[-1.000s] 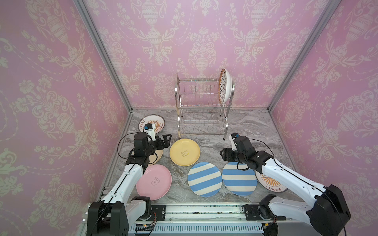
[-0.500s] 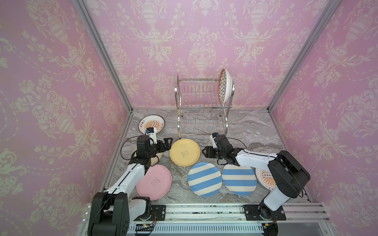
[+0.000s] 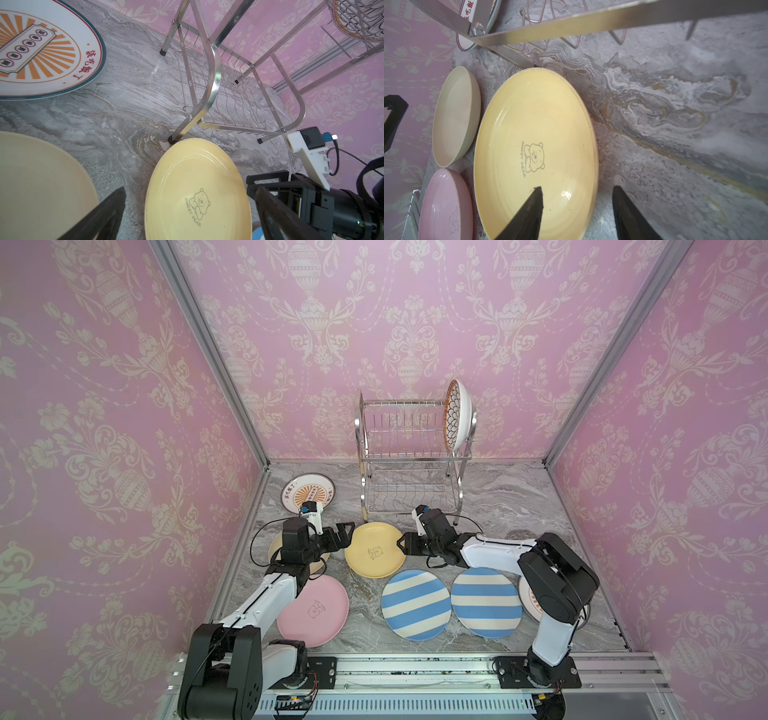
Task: Load plates into a dish rack
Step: Pick up the plate from the center of the table.
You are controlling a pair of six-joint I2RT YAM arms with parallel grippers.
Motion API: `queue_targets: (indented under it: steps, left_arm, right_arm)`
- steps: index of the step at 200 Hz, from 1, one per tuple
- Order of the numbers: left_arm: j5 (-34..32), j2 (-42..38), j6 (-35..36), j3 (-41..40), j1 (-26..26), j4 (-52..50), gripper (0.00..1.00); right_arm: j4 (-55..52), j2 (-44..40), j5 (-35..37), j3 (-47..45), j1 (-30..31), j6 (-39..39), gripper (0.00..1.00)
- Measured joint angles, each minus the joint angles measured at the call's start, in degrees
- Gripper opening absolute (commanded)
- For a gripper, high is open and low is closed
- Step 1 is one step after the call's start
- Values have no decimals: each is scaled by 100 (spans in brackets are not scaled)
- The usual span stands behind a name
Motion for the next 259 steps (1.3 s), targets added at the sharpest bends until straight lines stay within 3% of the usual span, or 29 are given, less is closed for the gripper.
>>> queue_targets:
  steps: [111,172,259]
  left_arm:
    - [2,66,90,26,-68,2,99]
    - [0,-205,278,35,-72,-153,99]
    - [-24,-334,435,72,-72,-304,99]
  right_arm:
    - [-382,466,-109,302,4,-83,40]
    - [-542,739,-87,719,164,-87,25]
    - [-1556,739,616,1390,280,-197,1]
